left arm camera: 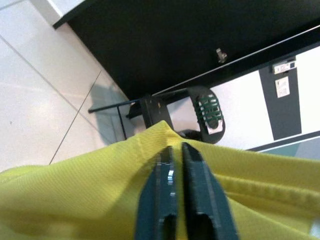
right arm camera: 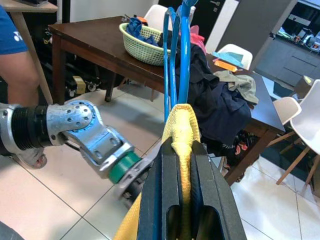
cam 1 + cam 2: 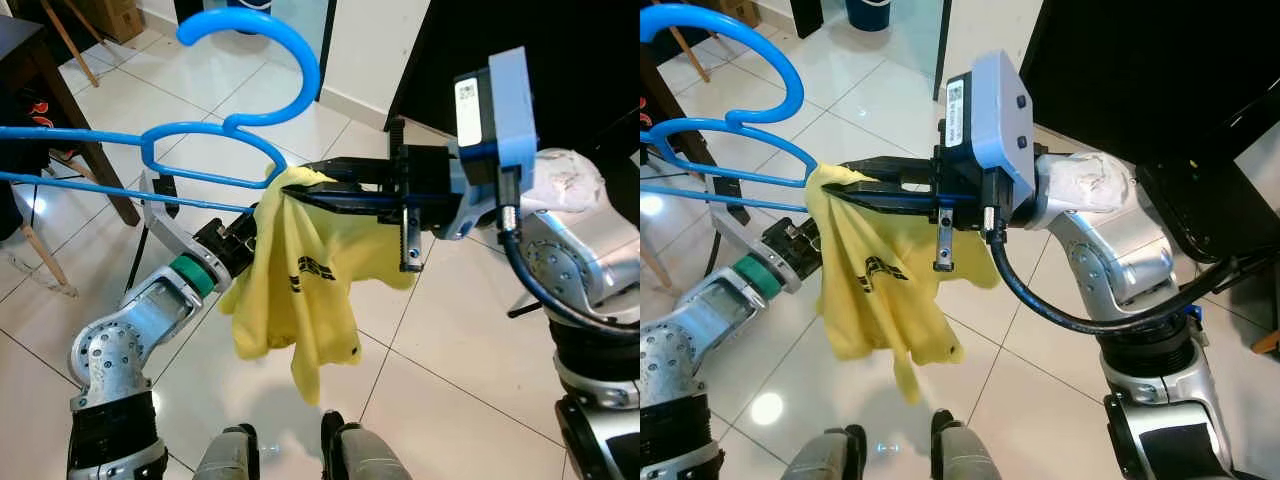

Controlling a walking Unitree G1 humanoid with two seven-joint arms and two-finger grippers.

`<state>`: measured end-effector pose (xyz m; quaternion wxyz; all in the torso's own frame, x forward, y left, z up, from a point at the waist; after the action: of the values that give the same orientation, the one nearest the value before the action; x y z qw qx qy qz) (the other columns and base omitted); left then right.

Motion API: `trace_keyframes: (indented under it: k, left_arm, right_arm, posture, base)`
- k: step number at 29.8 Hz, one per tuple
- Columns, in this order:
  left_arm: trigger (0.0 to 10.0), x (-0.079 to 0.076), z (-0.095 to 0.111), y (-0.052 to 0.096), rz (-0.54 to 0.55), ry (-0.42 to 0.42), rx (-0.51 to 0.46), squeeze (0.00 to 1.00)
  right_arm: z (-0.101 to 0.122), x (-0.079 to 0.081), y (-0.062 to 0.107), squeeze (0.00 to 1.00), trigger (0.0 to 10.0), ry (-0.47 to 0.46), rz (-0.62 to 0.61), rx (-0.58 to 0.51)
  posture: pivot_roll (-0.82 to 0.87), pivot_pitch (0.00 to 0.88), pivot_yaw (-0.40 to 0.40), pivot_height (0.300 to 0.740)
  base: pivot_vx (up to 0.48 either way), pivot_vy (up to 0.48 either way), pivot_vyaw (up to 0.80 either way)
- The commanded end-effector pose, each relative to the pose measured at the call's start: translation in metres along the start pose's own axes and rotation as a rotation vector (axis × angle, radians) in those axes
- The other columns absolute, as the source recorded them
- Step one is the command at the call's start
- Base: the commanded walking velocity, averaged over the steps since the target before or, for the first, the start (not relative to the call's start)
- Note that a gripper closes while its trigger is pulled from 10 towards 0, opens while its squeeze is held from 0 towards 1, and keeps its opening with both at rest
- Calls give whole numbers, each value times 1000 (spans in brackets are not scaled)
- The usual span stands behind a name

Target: Hang hanger

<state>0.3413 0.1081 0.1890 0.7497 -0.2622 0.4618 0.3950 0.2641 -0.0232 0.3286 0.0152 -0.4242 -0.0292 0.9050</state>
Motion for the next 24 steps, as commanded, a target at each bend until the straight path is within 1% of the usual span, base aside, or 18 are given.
trace_keyframes:
  k: [1,4,6,8,12,13,14,15,16,17,18,19,20,21,22,23,24]
  left_arm:
    - [0,5,-12,3,16,-12,54,0]
    - [0,6,-13,3,20,-16,59,0]
    - [0,11,-13,4,42,-25,62,0]
    - [0,13,-13,4,50,-29,63,0]
    - [0,14,-12,5,53,-36,60,0]
    - [0,16,-6,6,65,-54,35,0]
    - [0,16,-6,6,65,-54,35,0]
    - [0,16,3,8,77,-90,-7,0]
    - [10000,18,14,10,107,-159,-53,0]
    - [10000,18,14,10,107,-159,-53,0]
    - [10000,21,27,12,155,-242,-123,0]
    - [10000,24,40,15,203,-305,-189,0]
    - [10000,24,40,15,203,-305,-189,0]
    - [10000,26,51,19,237,-348,-245,0]
    - [10000,26,51,19,237,-348,-245,0]
    - [10000,25,58,22,260,-387,-283,0]
    - [10000,25,58,22,260,-387,-283,0]
  right_arm:
    - [8,-3,1,0,0,38,4,-19]
    - [8,-3,1,0,0,39,3,-18]
    - [8,-4,2,0,0,42,-1,-16]
    - [7,-4,2,0,0,43,-2,-15]
    - [7,-5,2,0,0,45,-3,-13]
    - [6,-5,2,0,0,45,-5,-10]
    - [6,-5,2,0,0,45,-5,-10]
    - [4,-6,3,0,0,47,-10,-2]
    - [2,-7,3,0,0,47,-15,6]
    - [2,-7,3,0,0,47,-15,6]
    - [-3,-7,5,0,0,46,-24,24]
    - [-9,-8,6,0,0,45,-34,46]
    - [-9,-8,6,0,0,45,-34,46]
    - [-19,-8,9,0,0,37,-49,77]
    - [-19,-8,9,0,0,37,-49,77]
    - [-32,-10,13,0,0,33,-75,124]
    - [-32,-10,13,0,0,33,-75,124]
  posture:
    - [-22,147,-6,740]
    - [-23,146,-6,740]
    - [-21,144,-7,740]
    - [-21,144,-7,740]
    - [-20,142,-8,740]
    - [-19,143,-7,740]
    - [-19,143,-7,740]
    - [-20,143,-7,740]
    - [-16,145,-10,740]
    - [-16,145,-10,740]
    - [-13,147,-10,740]
    - [-13,147,-10,740]
    - [-13,147,-10,740]
    - [-13,147,-9,740]
    - [-13,147,-9,740]
    - [-9,150,-12,740]
    - [-9,150,-12,740]
  base:
    - [0,0,0]
    - [0,0,0]
    - [0,0,0]
    - [0,0,0]
    - [0,0,0]
    - [0,0,0]
    - [0,0,0]
    - [0,0,0]
    - [0,0,0]
    - [0,0,0]
    - [0,0,0]
    - [0,0,0]
    - [0,0,0]
    - [0,0,0]
    - [0,0,0]
    - [0,0,0]
    - [0,0,0]
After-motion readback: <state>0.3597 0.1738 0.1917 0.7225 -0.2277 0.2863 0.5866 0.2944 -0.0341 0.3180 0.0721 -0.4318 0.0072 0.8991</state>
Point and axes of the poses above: a point about 5 cm out from each wrist's last joint towards the gripper, its own y axis pointing back from the gripper into the wrist, its own z axis along the axis of the wrist's last joint, x = y × z, the point moved 6 cm from there along -y, pointing out of the wrist towards the gripper, and after that the axes turned 15 degrees about y, right-handed, at the moved point
